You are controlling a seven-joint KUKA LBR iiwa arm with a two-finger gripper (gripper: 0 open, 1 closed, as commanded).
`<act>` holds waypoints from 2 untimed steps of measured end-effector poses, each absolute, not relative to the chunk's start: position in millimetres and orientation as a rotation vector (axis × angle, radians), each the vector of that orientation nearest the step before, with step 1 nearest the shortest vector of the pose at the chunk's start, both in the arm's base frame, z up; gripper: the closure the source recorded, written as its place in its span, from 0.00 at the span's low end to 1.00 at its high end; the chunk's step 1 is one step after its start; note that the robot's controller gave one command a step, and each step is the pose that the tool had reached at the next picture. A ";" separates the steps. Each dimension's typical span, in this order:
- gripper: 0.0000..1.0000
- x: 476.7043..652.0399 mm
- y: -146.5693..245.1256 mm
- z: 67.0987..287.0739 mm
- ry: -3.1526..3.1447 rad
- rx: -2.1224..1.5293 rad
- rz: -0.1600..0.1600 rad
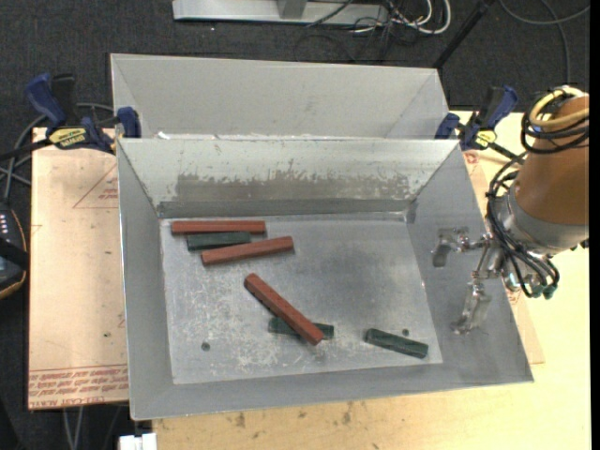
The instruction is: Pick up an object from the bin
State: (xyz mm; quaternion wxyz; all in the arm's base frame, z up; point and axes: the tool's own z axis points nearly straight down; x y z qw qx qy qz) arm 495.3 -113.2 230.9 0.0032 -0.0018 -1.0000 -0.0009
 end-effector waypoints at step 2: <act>1.00 491.2 -79.2 74.4 -3.101 0.513 -0.001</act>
Offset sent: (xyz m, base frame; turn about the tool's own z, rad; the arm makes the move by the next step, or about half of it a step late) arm -0.0047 0.0331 -0.1564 -0.3307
